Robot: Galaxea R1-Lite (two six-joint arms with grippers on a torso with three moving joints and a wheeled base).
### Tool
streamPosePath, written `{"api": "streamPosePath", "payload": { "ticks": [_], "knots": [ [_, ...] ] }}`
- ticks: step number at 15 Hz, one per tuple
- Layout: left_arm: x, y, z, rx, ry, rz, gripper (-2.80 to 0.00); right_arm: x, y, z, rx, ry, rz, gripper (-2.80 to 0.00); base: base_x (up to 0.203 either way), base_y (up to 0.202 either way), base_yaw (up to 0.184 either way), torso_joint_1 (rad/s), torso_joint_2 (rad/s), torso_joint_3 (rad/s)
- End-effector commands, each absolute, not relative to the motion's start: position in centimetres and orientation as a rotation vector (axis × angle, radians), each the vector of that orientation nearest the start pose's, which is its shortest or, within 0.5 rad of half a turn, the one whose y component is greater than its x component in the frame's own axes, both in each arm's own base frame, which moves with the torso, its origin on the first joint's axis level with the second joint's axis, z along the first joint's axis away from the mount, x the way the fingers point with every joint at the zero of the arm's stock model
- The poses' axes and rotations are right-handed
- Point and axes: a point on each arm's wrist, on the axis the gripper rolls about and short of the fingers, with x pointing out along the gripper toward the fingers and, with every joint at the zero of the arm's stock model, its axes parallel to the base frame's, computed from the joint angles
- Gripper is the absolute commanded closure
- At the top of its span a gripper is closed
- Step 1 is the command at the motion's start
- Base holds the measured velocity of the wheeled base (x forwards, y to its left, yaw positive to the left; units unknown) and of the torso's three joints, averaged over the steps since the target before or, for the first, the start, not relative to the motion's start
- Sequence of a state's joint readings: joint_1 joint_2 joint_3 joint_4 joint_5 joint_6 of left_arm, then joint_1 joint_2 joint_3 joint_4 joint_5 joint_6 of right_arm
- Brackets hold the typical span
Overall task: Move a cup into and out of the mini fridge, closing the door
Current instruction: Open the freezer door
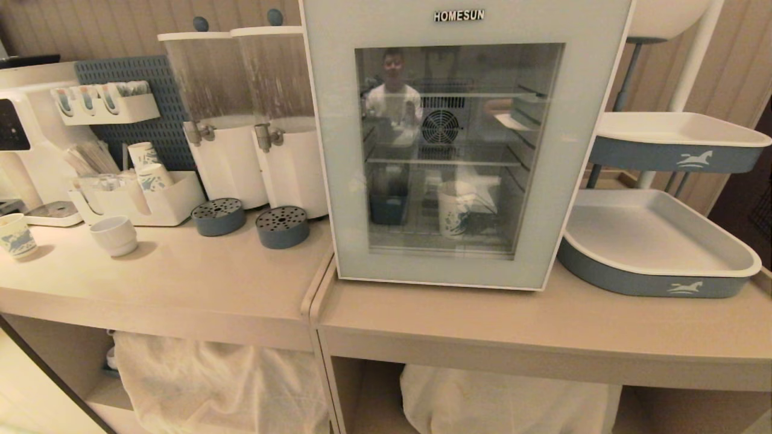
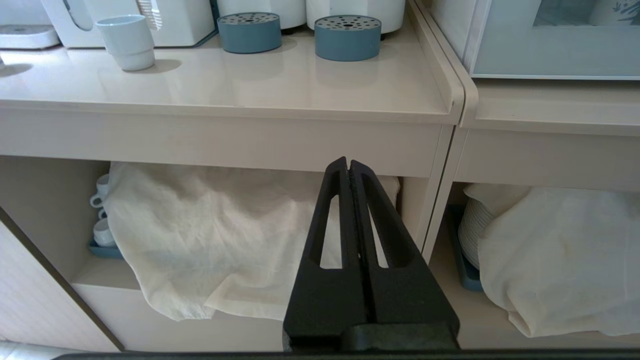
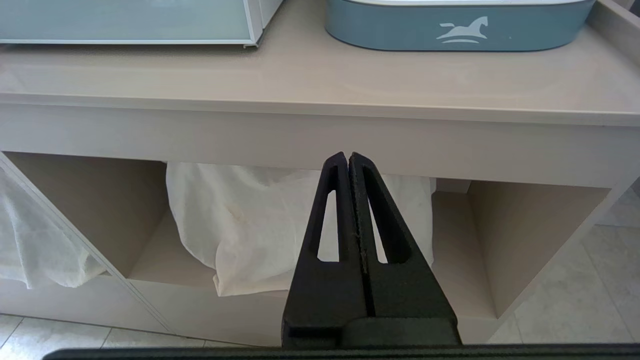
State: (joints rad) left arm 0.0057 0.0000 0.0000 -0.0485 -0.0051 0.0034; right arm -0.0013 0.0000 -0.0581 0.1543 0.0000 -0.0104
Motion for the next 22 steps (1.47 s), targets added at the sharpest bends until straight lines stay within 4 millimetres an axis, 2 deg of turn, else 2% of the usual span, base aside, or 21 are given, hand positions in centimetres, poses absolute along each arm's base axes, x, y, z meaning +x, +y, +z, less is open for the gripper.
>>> {"api": "streamPosePath", "payload": {
  "ticks": [1, 7, 10, 14, 17, 19, 21, 22],
  "knots": [
    [-2.1, 0.0, 7.5, 0.002, -0.028, 0.002, 0.00, -2.8, 0.0, 7.6, -0.011, 0.097, -0.001, 0.00, 0.000, 0.000, 0.000, 0.000, 0.00, 0.000],
    [-2.1, 0.0, 7.5, 0.008, -0.031, 0.003, 0.00, -2.8, 0.0, 7.6, -0.011, 0.097, -0.001, 0.00, 0.000, 0.000, 0.000, 0.000, 0.00, 0.000],
    [-2.1, 0.0, 7.5, 0.008, -0.029, 0.002, 0.00, -2.8, 0.0, 7.6, -0.011, 0.097, -0.001, 0.00, -0.157, 0.000, 0.001, 0.004, 0.00, 0.008],
    [-2.2, 0.0, 7.6, 0.016, -0.038, -0.004, 0.00, -2.8, 0.0, 7.6, -0.011, 0.097, -0.001, 0.00, -0.014, 0.000, 0.000, 0.000, 0.00, 0.001],
    [-2.3, -0.1, 8.0, 0.111, -0.056, -0.017, 0.00, -2.8, 0.0, 7.6, -0.011, 0.097, -0.001, 0.00, 0.004, 0.037, -0.004, 0.002, 0.00, 0.003],
    [-3.0, -0.3, 10.5, 0.113, -0.117, -0.092, 0.00, -2.8, 0.0, 7.6, -0.011, 0.097, -0.001, 0.00, 0.000, 0.000, 0.000, 0.000, 0.00, 0.000],
    [-3.6, -0.3, 14.5, 0.068, -0.116, -0.125, 0.00, -2.8, 0.0, 7.6, -0.011, 0.097, -0.001, 0.00, 0.000, 0.000, 0.000, 0.000, 0.00, 0.000],
    [-3.1, -0.3, 16.0, 0.055, -0.073, -0.149, 0.00, -2.8, 0.0, 7.6, -0.011, 0.097, -0.001, 0.00, 0.000, 0.000, 0.000, 0.000, 0.00, 0.000]
  ]
}}
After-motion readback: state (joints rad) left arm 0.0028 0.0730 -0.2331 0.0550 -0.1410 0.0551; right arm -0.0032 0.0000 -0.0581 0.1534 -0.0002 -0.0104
